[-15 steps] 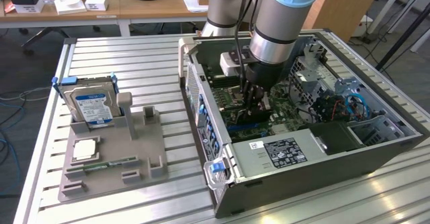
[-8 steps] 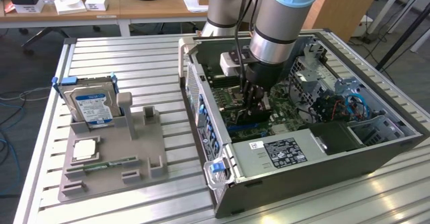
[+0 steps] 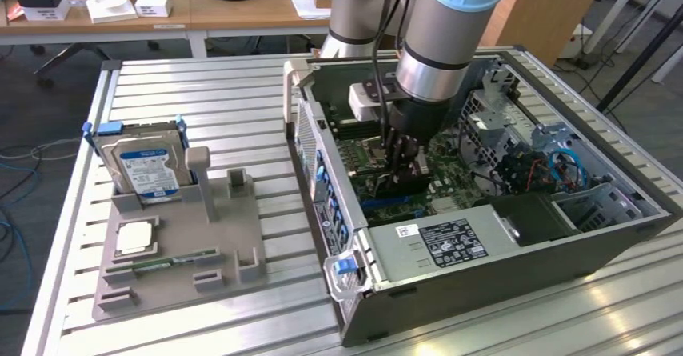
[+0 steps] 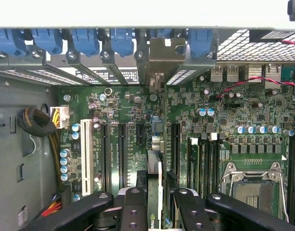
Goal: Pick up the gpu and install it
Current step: 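Insert the gpu into the slot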
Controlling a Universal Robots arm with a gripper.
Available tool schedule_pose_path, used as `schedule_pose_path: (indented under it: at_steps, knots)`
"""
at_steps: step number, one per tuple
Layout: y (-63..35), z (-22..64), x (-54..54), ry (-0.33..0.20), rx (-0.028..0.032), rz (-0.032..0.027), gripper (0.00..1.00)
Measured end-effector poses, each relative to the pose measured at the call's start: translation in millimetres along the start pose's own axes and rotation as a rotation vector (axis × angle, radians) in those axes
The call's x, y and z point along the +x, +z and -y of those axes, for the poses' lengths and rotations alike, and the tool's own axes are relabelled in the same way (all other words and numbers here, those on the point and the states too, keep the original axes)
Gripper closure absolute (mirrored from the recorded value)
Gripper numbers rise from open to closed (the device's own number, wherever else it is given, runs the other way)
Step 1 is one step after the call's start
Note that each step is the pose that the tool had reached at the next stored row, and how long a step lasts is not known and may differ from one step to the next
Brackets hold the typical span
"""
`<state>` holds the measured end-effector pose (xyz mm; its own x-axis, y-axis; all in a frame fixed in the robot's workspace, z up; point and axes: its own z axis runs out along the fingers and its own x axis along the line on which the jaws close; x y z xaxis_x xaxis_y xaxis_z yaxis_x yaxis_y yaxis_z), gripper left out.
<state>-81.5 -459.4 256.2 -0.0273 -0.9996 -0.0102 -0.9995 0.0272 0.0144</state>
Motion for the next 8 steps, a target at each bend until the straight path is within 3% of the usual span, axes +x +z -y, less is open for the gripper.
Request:
schedule_pose_path:
  at_steps: [8]
  knots:
    - [1.0,-0.9,0.1,0.003,-0.0001,0.0,0.74]
